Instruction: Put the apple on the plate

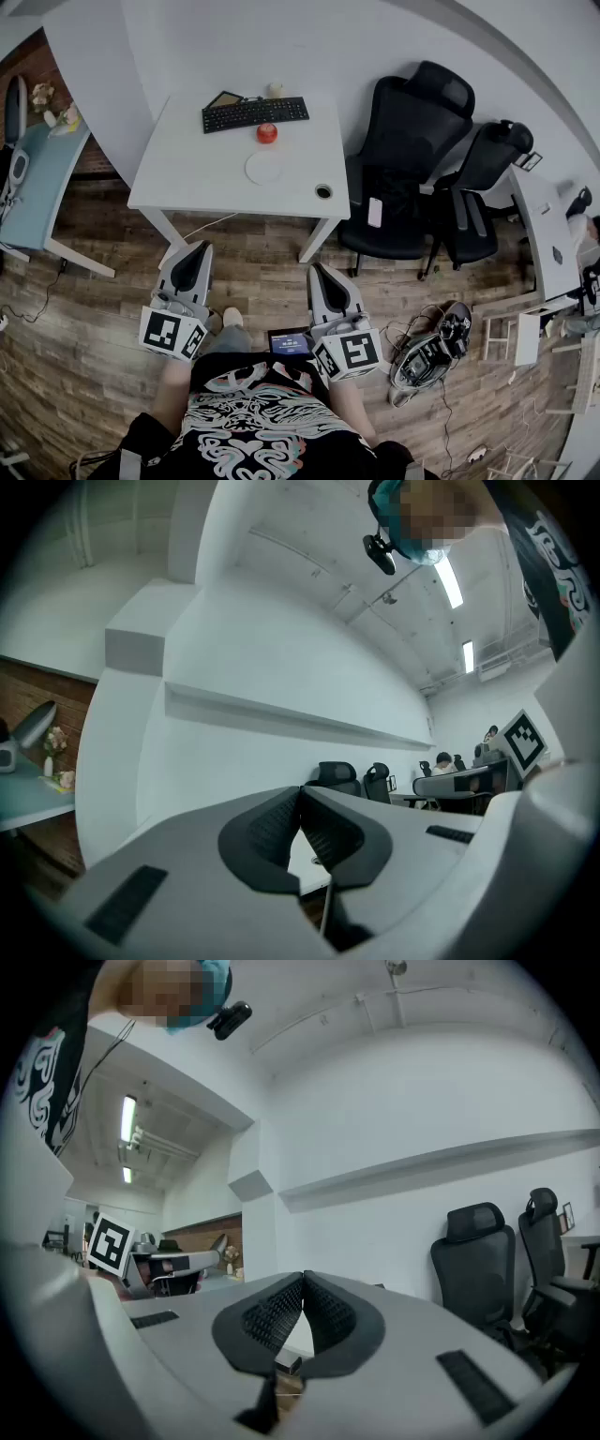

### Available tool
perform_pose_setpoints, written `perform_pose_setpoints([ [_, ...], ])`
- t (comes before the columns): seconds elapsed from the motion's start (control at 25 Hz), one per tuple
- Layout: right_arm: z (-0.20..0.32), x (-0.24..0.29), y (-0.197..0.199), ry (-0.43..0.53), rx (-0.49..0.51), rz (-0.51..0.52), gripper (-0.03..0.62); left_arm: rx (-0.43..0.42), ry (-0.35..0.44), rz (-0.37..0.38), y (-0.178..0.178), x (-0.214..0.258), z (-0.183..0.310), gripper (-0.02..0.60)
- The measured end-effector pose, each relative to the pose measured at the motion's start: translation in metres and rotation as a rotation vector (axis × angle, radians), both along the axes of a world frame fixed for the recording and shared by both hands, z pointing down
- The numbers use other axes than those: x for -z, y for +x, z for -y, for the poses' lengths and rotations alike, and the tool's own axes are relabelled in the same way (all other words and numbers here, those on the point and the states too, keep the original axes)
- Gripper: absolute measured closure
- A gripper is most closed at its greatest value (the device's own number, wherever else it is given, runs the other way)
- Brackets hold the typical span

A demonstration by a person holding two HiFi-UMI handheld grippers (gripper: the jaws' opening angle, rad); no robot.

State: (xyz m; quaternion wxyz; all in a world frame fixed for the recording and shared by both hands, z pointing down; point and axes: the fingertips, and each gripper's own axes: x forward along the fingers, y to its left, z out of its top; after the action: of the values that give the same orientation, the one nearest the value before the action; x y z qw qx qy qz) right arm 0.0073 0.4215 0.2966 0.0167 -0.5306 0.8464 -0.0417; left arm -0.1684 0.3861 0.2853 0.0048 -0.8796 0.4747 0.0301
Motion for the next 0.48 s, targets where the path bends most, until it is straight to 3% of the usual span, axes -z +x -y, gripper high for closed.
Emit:
perform_pose_setpoints([
  [0.48,-0.0022,-0.0048,0.007,-0.013,-0.006,0.015,0.565,-0.008,0.0,0.019,0.0095,-0.0017,-0.0048,0.566],
])
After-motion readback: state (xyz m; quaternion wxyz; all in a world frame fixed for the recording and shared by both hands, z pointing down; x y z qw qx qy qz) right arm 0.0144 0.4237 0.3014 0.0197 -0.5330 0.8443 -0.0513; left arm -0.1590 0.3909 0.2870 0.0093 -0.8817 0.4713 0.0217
